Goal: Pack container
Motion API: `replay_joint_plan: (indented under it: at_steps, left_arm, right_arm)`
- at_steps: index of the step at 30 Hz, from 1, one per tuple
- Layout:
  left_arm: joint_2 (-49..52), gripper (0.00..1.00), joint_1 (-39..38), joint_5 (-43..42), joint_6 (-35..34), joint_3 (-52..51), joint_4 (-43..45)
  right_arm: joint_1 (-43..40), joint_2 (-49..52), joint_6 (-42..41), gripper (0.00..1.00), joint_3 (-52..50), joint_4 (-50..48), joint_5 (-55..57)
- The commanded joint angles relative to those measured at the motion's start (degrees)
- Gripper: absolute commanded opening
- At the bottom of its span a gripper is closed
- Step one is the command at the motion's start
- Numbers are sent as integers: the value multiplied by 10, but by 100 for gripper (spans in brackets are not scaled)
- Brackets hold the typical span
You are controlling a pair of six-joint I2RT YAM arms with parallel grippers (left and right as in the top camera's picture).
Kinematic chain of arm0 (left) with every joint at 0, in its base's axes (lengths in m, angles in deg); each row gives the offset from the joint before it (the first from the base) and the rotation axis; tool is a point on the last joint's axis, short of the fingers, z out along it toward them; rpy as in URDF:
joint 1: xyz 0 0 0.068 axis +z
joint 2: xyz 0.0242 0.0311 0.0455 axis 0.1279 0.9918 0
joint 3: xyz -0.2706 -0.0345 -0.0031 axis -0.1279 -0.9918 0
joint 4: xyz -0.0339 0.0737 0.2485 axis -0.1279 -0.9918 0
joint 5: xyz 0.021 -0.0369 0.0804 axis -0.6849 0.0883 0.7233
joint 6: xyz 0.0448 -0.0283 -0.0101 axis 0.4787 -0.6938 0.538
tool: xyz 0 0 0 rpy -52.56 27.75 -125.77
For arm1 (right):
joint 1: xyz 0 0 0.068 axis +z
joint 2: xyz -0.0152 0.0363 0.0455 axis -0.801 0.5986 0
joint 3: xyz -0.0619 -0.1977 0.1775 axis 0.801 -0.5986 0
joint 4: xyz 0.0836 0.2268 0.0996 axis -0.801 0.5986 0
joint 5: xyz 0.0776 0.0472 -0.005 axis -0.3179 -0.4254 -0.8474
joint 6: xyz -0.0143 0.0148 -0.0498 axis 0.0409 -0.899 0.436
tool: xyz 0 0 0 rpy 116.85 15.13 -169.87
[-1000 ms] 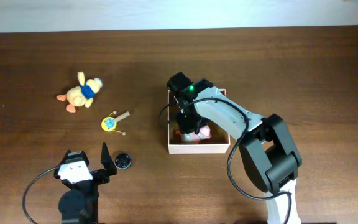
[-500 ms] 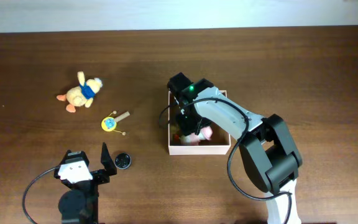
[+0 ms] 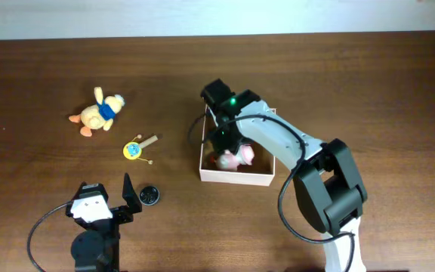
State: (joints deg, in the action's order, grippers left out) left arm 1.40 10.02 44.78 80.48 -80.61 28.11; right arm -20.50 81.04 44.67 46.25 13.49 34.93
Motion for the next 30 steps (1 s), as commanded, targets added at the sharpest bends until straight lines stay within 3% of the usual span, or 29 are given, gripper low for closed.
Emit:
replay_joint_plan:
  at_steps: [1,21,30]
  left_arm:
    - [-4,99,2,-8,9,-4,2]
    - [-4,99,2,-8,9,-4,2]
    - [-4,99,2,-8,9,-4,2]
  right_arm:
    - [-22,-1,4,61,39,2,10]
    - [-84,-2,16,69,271,42,8]
    - [-135,-2,-49,74,287,110,221]
